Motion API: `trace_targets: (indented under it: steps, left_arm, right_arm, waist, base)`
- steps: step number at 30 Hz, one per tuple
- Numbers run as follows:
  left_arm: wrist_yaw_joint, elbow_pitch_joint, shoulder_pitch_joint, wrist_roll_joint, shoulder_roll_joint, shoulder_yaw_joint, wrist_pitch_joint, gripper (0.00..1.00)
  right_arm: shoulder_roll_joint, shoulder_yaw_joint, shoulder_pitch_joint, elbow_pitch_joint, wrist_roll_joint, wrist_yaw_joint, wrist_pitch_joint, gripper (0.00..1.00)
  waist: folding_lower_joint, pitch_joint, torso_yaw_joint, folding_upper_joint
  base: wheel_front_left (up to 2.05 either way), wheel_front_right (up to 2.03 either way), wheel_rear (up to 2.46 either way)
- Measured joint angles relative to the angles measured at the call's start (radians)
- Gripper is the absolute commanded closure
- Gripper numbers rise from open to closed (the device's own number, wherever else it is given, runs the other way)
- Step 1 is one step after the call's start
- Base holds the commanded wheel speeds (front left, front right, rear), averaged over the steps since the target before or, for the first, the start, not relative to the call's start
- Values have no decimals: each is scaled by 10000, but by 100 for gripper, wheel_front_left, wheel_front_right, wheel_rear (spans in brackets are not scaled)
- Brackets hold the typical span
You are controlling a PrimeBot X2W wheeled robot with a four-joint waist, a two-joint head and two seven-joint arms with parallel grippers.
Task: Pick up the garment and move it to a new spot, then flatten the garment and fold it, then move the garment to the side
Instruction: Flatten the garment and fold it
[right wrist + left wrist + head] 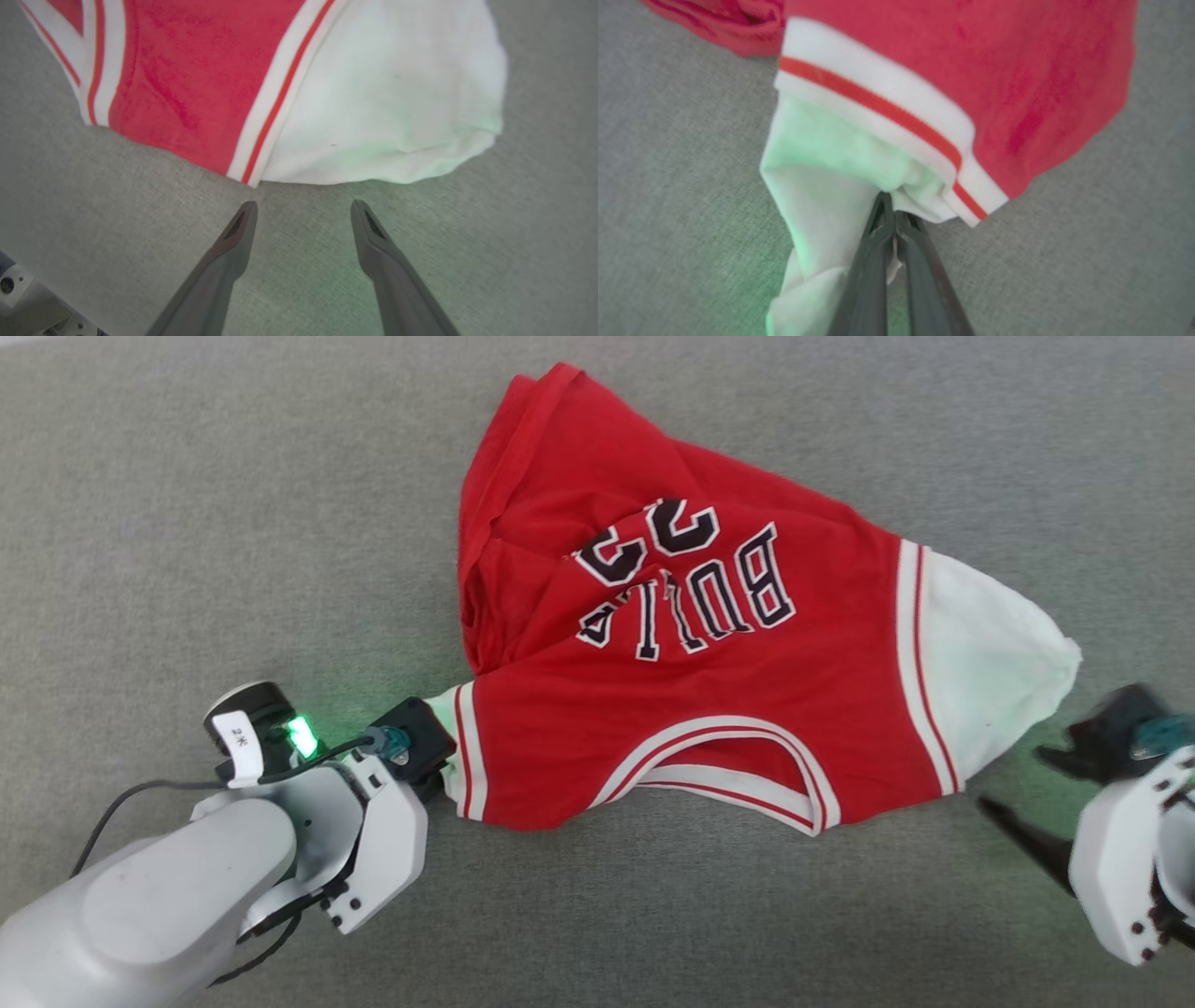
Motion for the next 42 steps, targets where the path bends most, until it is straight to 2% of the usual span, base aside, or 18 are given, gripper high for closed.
trace_targets:
  steps: [4, 11, 18, 19, 20, 21, 22, 27, 31, 35, 38, 41, 42]
  left_arm:
    - [2, -29, -146, 65, -146, 0, -54, 100]
    - [0, -169, -337, 236, -293, 31, -142, 100]
    - [0, -173, -452, 253, -464, 38, -299, 100]
    - [0, -169, -453, 251, -485, 40, -311, 100]
    - [0, -155, -453, 245, -499, 38, -362, 100]
    - [0, -134, -453, 221, -506, 36, -395, 100]
    - [0, -92, -453, 125, -522, 35, -460, 100]
    - [0, 196, -453, -493, -573, -31, -1026, 100]
    - [-2, 585, -383, -1135, -662, -132, -1979, 100]
    - [0, 861, -303, -2209, -780, -15, -3400, 100]
    - [0, 878, -197, -2957, -594, 420, -4443, 100]
    - [0, 577, -47, -3615, -426, 1066, -4987, 100]
    - [0, 577, -47, -3615, -426, 1066, -4987, 100]
  right_arm:
    - [-98, 650, -713, 353, 86, 4, 94, 0]
    - [29, 1106, -1662, 1553, -17, 13, 35, 0]
    - [-228, 2309, -2503, 2000, -368, 33, 234, 0]
    - [-226, 2439, -2578, 2061, -345, 33, 217, 7]
    - [-224, 2516, -2628, 2121, -336, 33, 186, 55]
    - [-222, 2608, -2687, 2169, -332, 33, 151, 91]
    - [-203, 2748, -2802, 2293, -313, 33, 105, 100]
    - [-33, 2786, -2847, 2610, -268, 38, -326, 100]
    - [136, 2382, -2547, 2675, 92, 27, -869, 100]
    - [347, 1536, -1983, 2395, 740, 2, -1505, 100]
    - [391, 633, -1501, 1883, 1313, 2, -1856, 100]
    - [395, -512, -936, 1325, 1801, 2, -2127, 100]
    - [395, -512, -936, 1325, 1801, 2, -2127, 100]
  waist:
    - [0, 177, 168, 0]
    - [0, 546, 443, 0]
    - [0, 793, 689, 0]
    - [0, 810, 714, 0]
    - [0, 820, 736, 0]
    - [0, 826, 753, 0]
    - [0, 821, 768, 0]
    - [0, 674, 764, 0]
    - [0, 403, 748, 0]
    - [0, 46, 751, -1]
    - [0, -251, 773, -1]
    - [0, -527, 818, -1]
    - [0, -527, 818, -1]
  base:
    - [0, 0, 0]
    - [0, 0, 0]
    - [0, 0, 0]
    - [0, 0, 0]
    - [0, 0, 0]
    - [0, 0, 0]
    - [0, 0, 0]
    - [0, 0, 0]
    - [0, 0, 0]
    - [0, 0, 0]
    - [0, 0, 0]
    - [0, 0, 0]
    - [0, 0, 0]
